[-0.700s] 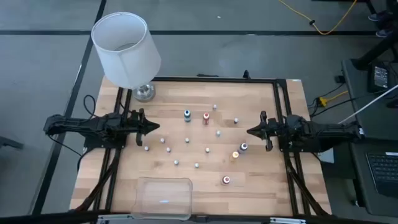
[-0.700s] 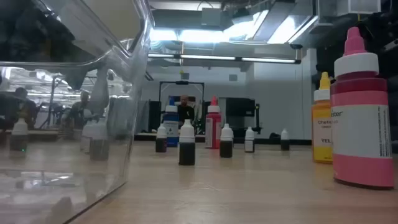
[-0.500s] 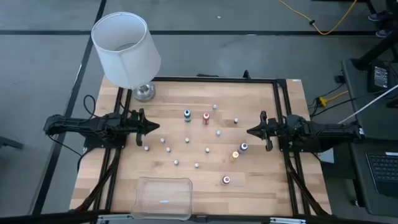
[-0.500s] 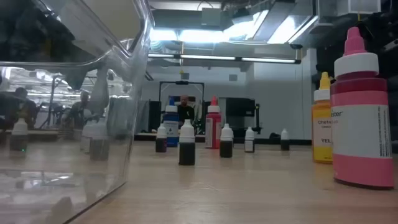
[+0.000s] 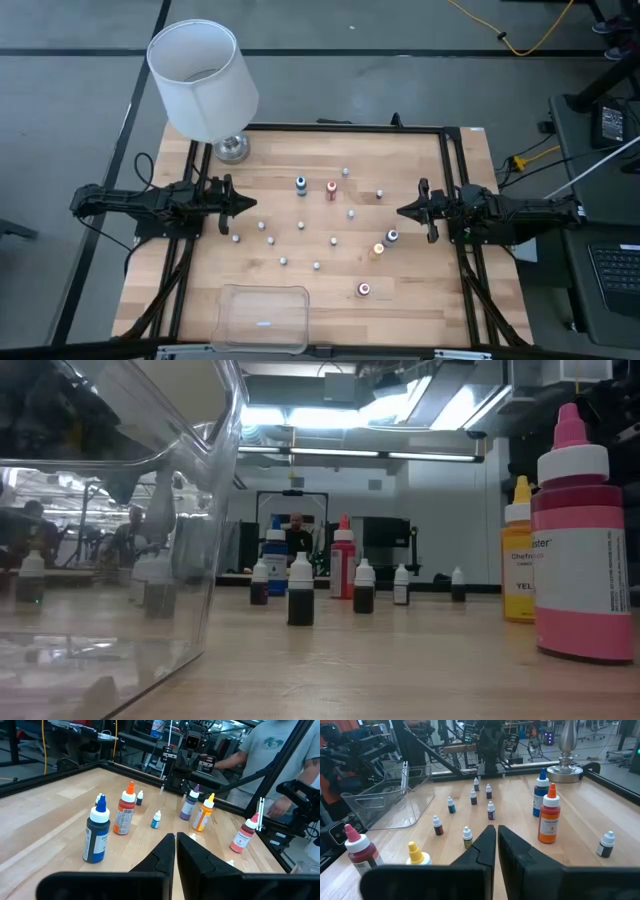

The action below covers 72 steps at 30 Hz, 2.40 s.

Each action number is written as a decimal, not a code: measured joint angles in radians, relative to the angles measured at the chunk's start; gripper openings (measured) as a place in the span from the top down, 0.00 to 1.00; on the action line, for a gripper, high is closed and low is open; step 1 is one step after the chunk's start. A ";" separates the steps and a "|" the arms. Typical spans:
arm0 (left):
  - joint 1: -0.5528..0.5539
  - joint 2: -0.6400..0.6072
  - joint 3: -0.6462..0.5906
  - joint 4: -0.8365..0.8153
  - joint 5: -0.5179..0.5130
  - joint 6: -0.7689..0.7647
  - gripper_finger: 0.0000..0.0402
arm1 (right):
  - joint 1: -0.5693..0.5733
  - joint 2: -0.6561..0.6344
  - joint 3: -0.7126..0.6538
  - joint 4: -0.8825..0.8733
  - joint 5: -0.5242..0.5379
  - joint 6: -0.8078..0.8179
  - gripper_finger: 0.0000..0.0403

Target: Pick & Place food coloring

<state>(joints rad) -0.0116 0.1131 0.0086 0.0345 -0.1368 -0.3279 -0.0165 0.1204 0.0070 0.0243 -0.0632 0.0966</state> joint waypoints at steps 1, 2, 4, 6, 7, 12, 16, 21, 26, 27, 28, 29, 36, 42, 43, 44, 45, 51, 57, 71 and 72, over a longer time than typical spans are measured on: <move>0.000 0.000 0.000 0.000 0.000 0.000 0.96 | 0.000 0.000 0.000 0.000 0.000 0.000 0.94; 0.000 0.000 0.000 0.000 0.000 0.000 0.96 | 0.000 0.000 0.000 0.000 0.000 0.000 0.94; 0.000 0.000 0.000 0.000 0.000 0.000 0.96 | 0.000 0.000 0.000 0.000 0.000 0.000 0.94; 0.000 0.000 0.000 0.000 0.000 0.000 0.96 | 0.000 0.000 0.000 0.000 0.000 0.000 0.94; 0.000 0.000 0.000 0.000 0.000 0.000 0.96 | 0.000 0.000 0.000 0.000 0.000 0.000 0.94; 0.000 0.000 0.000 0.000 0.000 0.000 0.96 | 0.000 0.000 0.000 0.000 0.000 0.000 0.94; 0.000 0.000 0.000 0.000 0.000 0.000 0.96 | 0.000 0.000 0.000 0.000 0.000 0.000 0.94; 0.000 0.000 0.000 0.000 0.000 0.000 0.96 | 0.000 0.000 0.000 0.000 0.000 0.000 0.94; 0.000 0.000 0.000 0.000 0.000 0.000 0.96 | 0.000 0.000 0.000 0.000 0.000 0.000 0.94; 0.000 0.000 0.000 0.000 0.000 0.000 0.96 | 0.000 0.000 0.000 0.000 0.000 0.000 0.94; 0.000 0.000 0.000 0.000 0.000 0.000 0.96 | 0.000 0.000 0.000 0.000 0.000 0.000 0.94; 0.000 0.000 0.000 0.000 0.000 0.000 0.96 | 0.000 0.000 0.000 0.000 0.000 0.000 0.94; 0.000 0.000 0.000 0.000 0.000 0.000 0.96 | 0.000 0.000 0.000 0.000 0.000 0.000 0.94; 0.000 0.000 0.000 0.000 0.000 0.000 0.96 | 0.000 0.000 0.000 0.000 0.000 0.000 0.94; 0.000 0.000 0.000 0.000 0.000 0.000 0.96 | 0.000 0.000 0.000 0.000 0.000 0.000 0.94; 0.000 0.000 0.000 0.000 0.000 0.000 0.96 | 0.000 0.000 0.000 0.000 0.000 0.000 0.94; 0.000 0.000 0.000 0.000 0.000 0.000 0.96 | 0.000 0.000 0.000 0.000 0.000 0.000 0.94; 0.000 0.000 0.000 0.000 0.000 0.000 0.96 | 0.000 0.000 0.000 0.000 0.000 0.000 0.94; 0.000 0.000 0.000 0.000 0.000 0.000 0.96 | 0.000 0.000 0.000 0.000 0.000 0.000 0.94; 0.000 0.000 0.000 0.000 0.000 0.000 0.96 | 0.000 0.000 0.000 0.000 0.012 -0.007 0.94; 0.000 0.000 0.000 0.000 0.000 0.000 0.96 | 0.000 0.000 0.000 0.000 0.032 -0.016 0.94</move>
<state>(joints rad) -0.0114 0.1130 0.0083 0.0345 -0.1371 -0.3279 -0.0162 0.1204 0.0069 0.0242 -0.0309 0.0804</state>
